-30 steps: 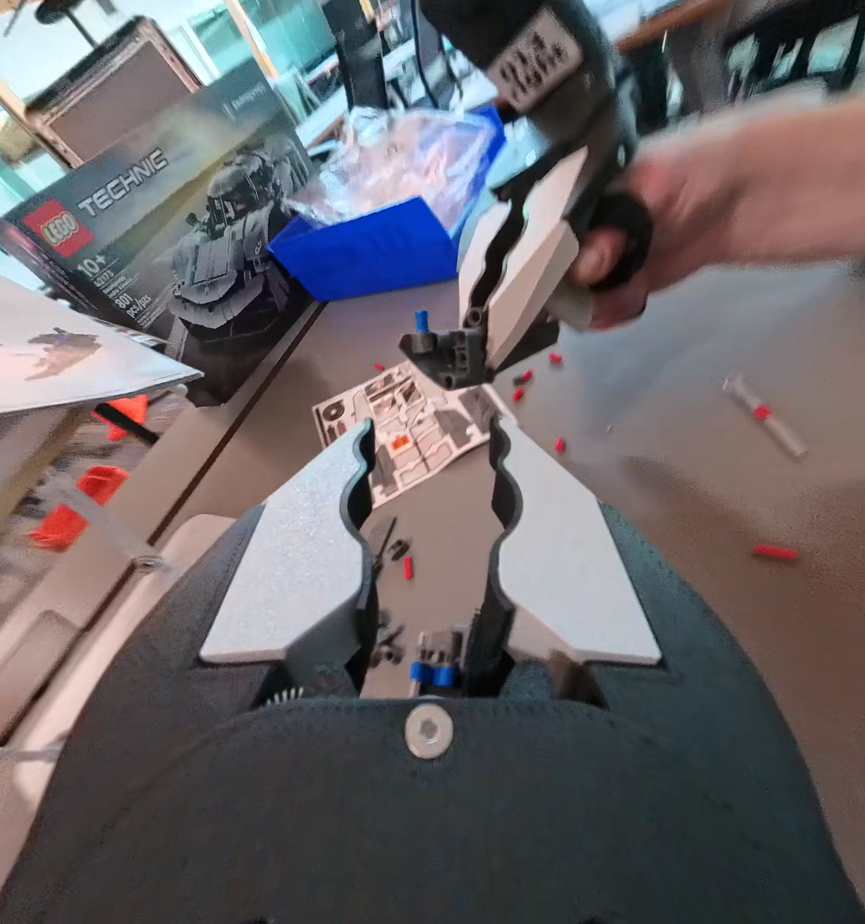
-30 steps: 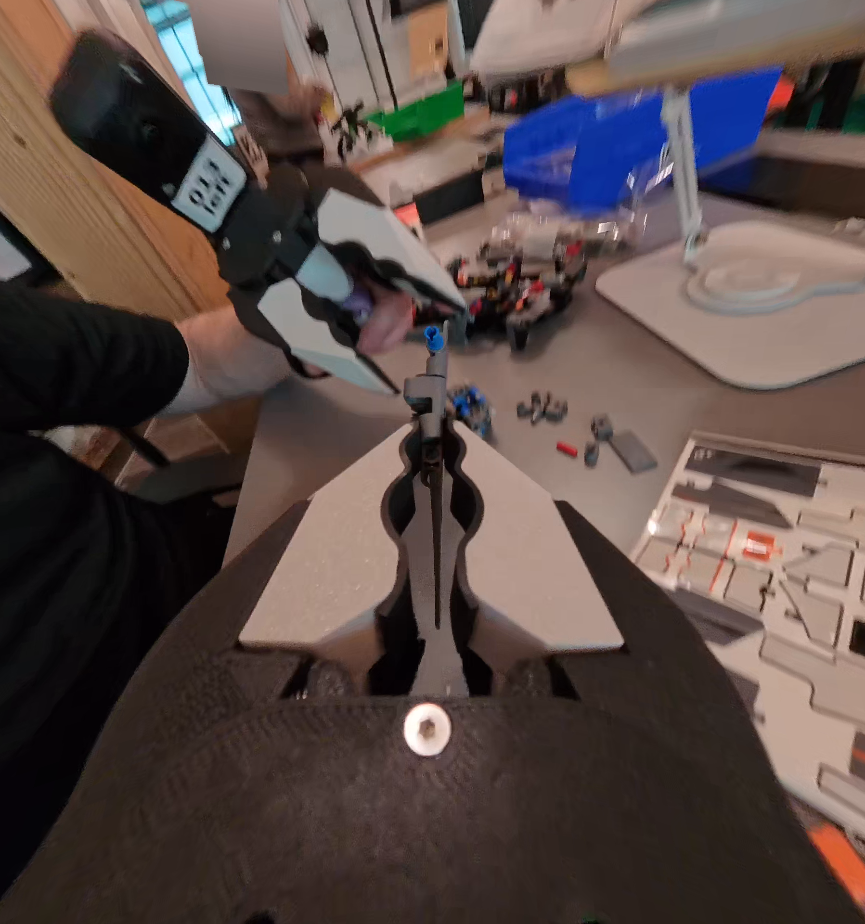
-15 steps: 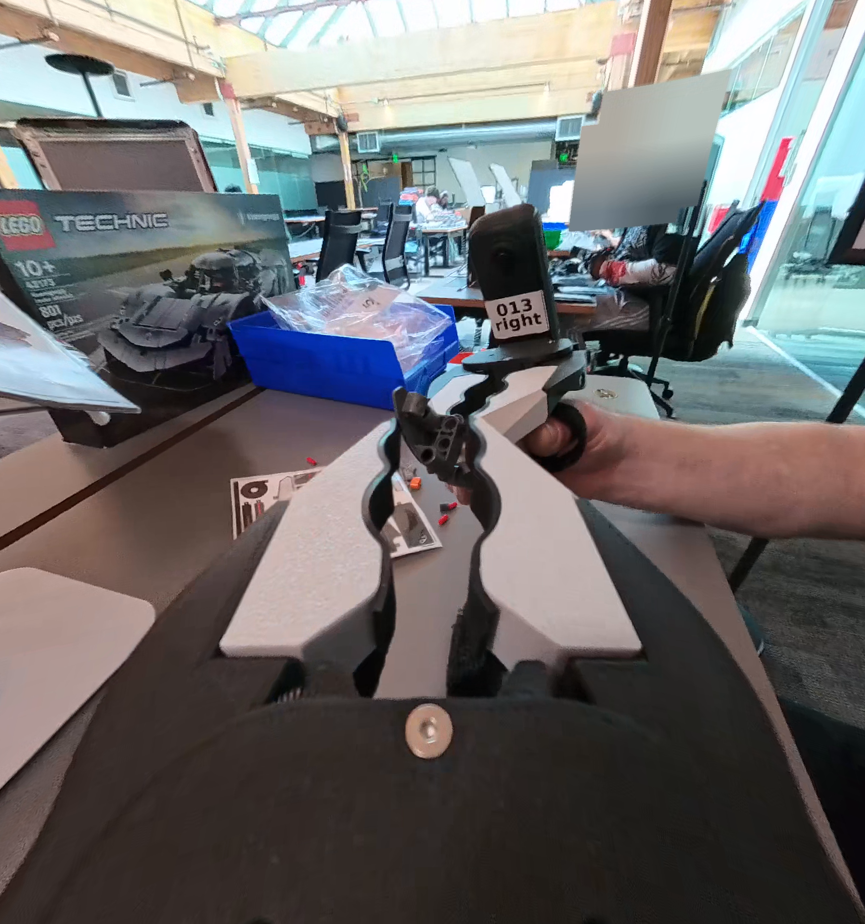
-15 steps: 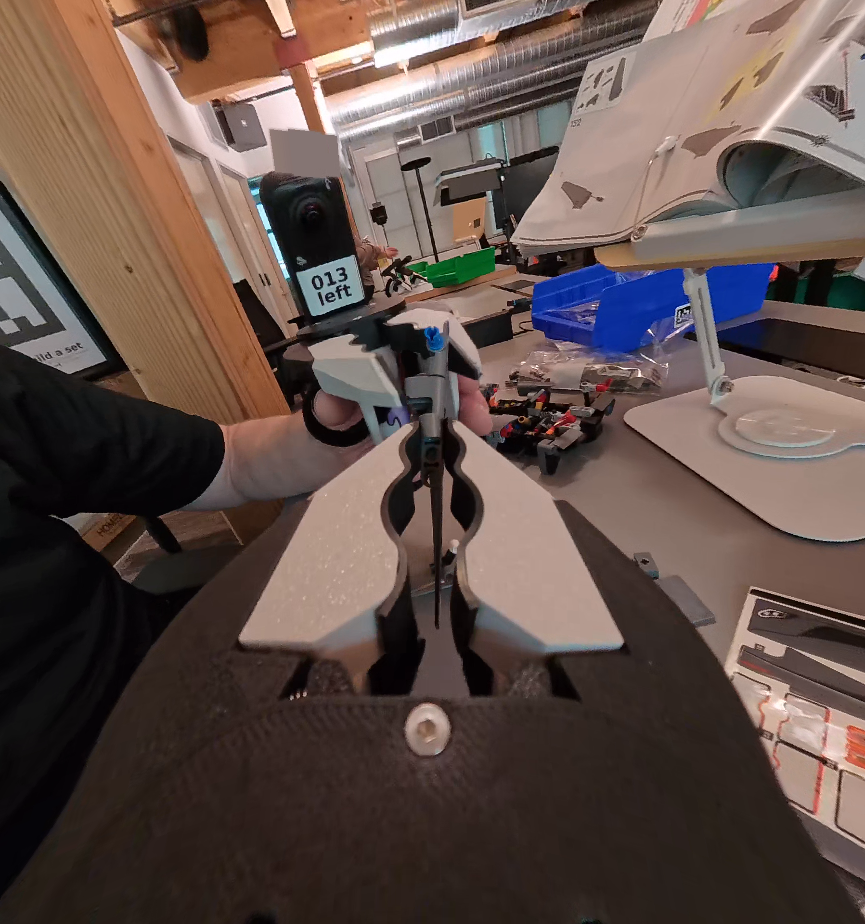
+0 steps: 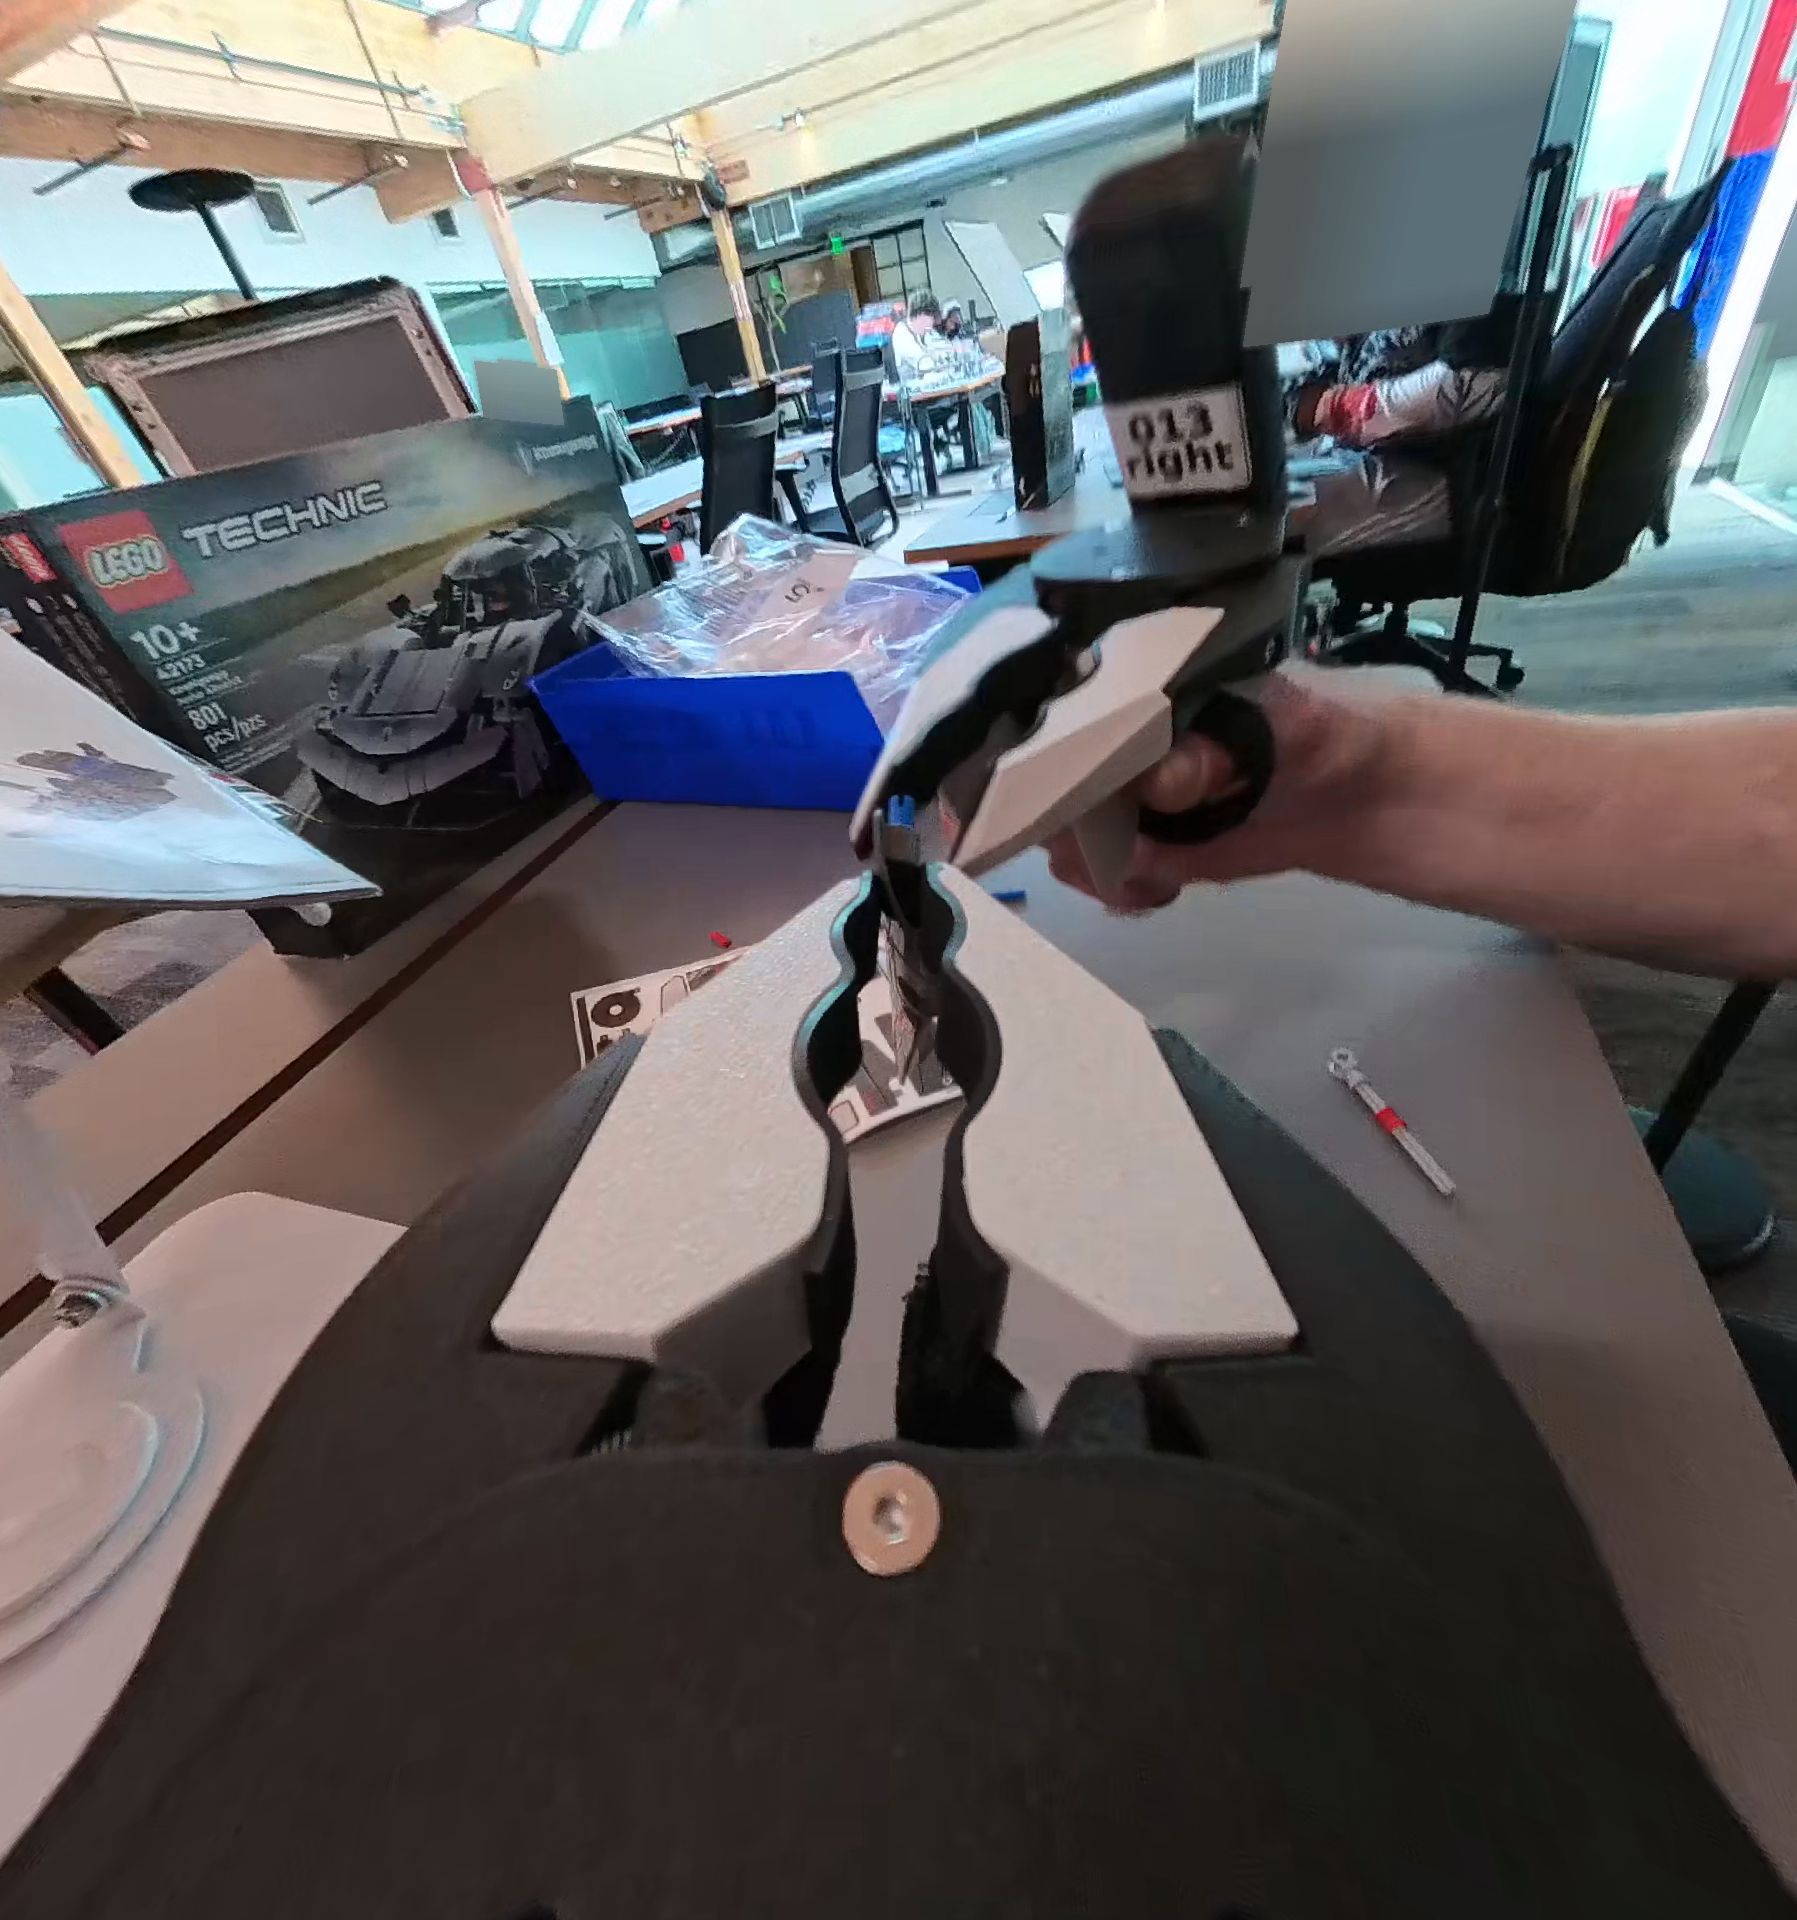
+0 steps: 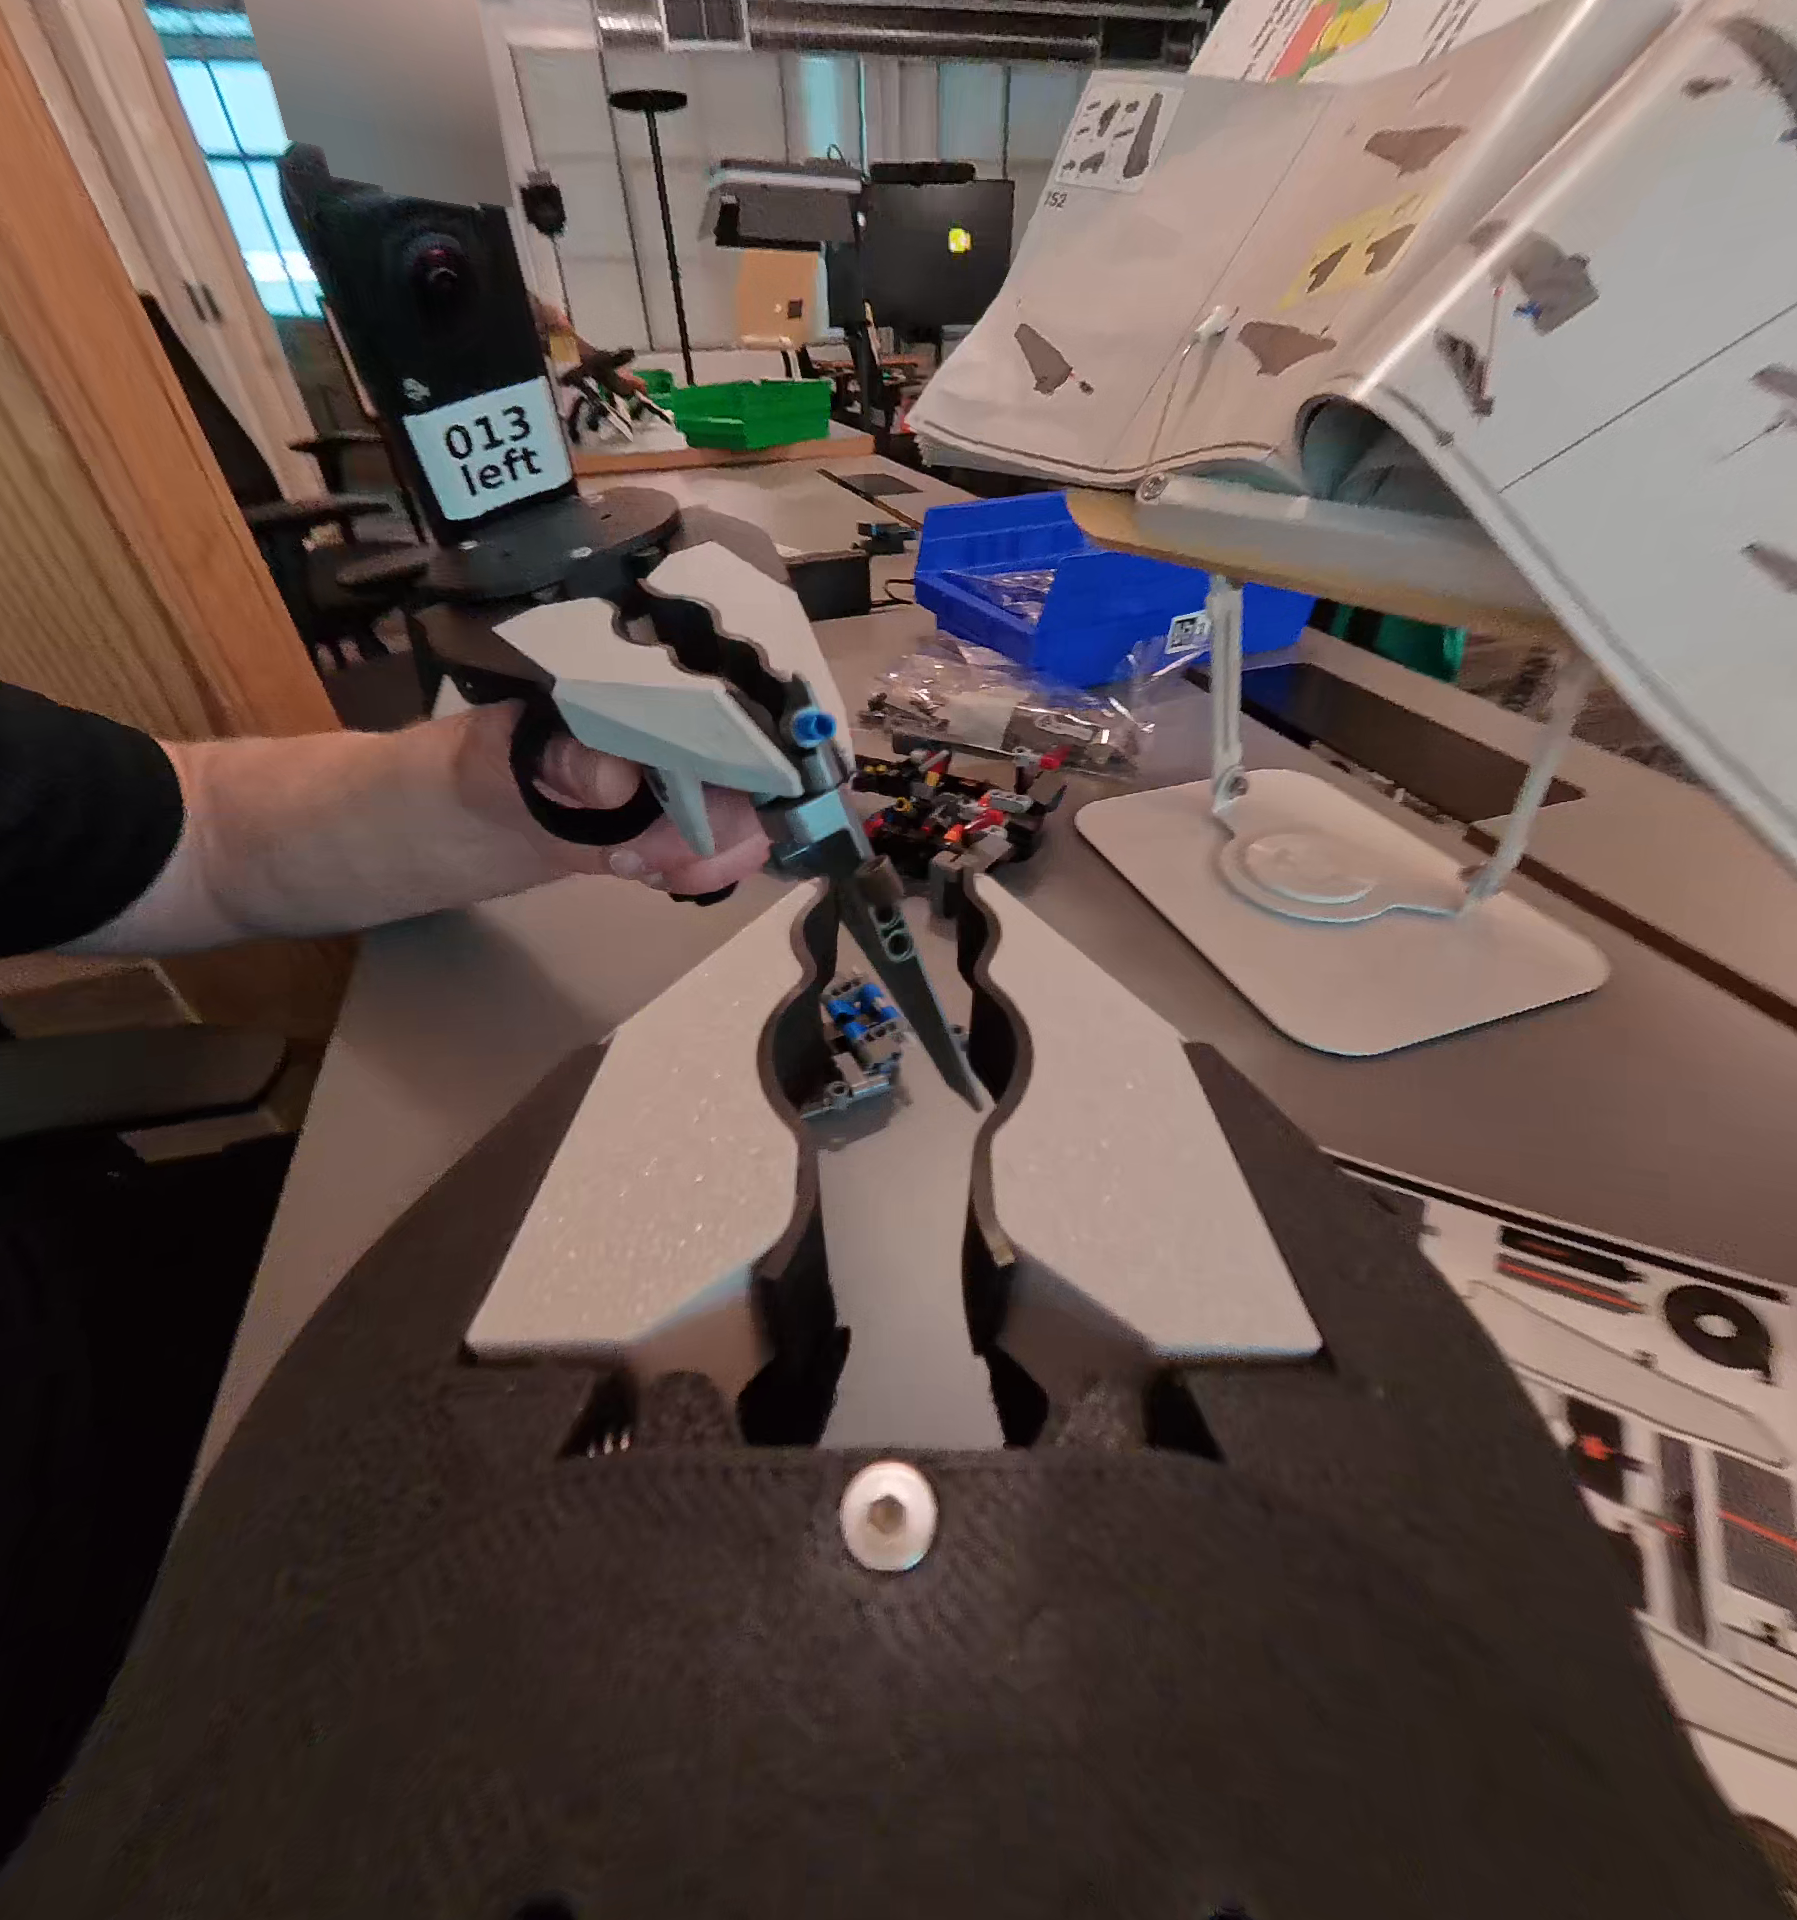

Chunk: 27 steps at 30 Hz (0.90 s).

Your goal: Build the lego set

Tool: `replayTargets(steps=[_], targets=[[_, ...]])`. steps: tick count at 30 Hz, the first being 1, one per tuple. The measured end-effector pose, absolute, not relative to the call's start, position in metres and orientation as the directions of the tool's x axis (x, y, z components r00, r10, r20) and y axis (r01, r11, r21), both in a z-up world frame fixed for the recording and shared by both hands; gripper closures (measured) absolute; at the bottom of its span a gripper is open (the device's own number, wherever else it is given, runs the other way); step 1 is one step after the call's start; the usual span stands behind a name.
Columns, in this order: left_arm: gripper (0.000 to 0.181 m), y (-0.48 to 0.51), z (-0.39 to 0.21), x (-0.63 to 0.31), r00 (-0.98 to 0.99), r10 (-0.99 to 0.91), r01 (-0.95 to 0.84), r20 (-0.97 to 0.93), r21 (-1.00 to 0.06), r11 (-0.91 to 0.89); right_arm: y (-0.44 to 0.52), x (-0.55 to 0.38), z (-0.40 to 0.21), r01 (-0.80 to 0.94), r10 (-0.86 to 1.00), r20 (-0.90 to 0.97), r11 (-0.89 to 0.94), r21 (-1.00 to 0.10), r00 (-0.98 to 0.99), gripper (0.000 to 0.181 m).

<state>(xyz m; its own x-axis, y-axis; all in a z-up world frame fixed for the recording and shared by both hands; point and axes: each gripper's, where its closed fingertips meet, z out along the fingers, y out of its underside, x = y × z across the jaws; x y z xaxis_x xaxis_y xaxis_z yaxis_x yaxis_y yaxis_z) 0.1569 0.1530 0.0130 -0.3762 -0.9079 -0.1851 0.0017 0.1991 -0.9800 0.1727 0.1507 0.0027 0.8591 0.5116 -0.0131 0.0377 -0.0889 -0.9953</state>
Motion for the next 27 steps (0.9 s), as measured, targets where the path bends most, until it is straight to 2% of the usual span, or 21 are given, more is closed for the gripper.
replayTargets(steps=[2,7,13,14,16,17,20,22,23,25,27], targets=[[0.178,0.154,0.009,0.159,-0.362,-0.905,-0.011,-0.223,-0.970,0.243,0.150,0.176,0.010,0.084,0.500,0.036,-0.073,-0.994,0.865,0.161],[0.178,0.160,0.007,0.161,-0.372,-0.909,-0.029,-0.189,-0.976,0.215,0.154,0.178,0.013,0.211,0.506,0.141,-0.083,-0.974,0.851,0.158],[0.178,0.157,0.013,0.159,-0.410,-0.898,-0.017,-0.162,-0.983,0.185,0.161,0.163,-0.019,0.282,0.615,0.087,-0.227,-0.932,0.783,0.149],[0.178,0.156,0.012,0.158,-0.419,-0.893,-0.018,-0.166,-0.981,0.191,0.162,0.161,-0.023,0.285,0.625,0.083,-0.230,-0.931,0.776,0.150],[0.178,0.151,0.011,0.157,-0.449,-0.881,-0.017,-0.149,-0.984,0.176,0.164,0.155,-0.027,0.286,0.649,0.086,-0.209,-0.935,0.756,0.174],[0.178,0.152,0.011,0.157,-0.449,-0.881,-0.010,-0.149,-0.985,0.172,0.165,0.154,-0.028,0.286,0.656,0.089,-0.199,-0.937,0.749,0.175],[0.174,0.158,0.021,0.158,-0.413,-0.900,0.043,-0.137,-0.990,0.131,0.165,0.153,-0.021,0.186,0.666,0.019,-0.181,-0.966,0.746,0.176],[0.152,0.164,0.026,0.158,-0.389,-0.911,0.063,-0.139,-0.990,0.125,0.166,0.156,-0.014,0.084,0.668,-0.050,-0.167,-0.982,0.742,0.176],[0.146,0.167,0.025,0.159,-0.382,-0.915,0.053,-0.131,-0.991,0.119,0.166,0.157,-0.010,0.030,0.667,-0.083,-0.155,-0.987,0.741,0.177],[0.142,0.169,0.023,0.160,-0.384,-0.917,0.042,-0.104,-0.995,0.095,0.168,0.162,-0.002,-0.088,0.662,-0.157,-0.137,-0.987,0.733,0.176],[0.145,0.171,0.021,0.162,-0.377,-0.922,0.036,-0.087,-0.996,0.079,0.170,0.166,0.000,-0.162,0.654,-0.206,-0.128,-0.978,0.728,0.176]])
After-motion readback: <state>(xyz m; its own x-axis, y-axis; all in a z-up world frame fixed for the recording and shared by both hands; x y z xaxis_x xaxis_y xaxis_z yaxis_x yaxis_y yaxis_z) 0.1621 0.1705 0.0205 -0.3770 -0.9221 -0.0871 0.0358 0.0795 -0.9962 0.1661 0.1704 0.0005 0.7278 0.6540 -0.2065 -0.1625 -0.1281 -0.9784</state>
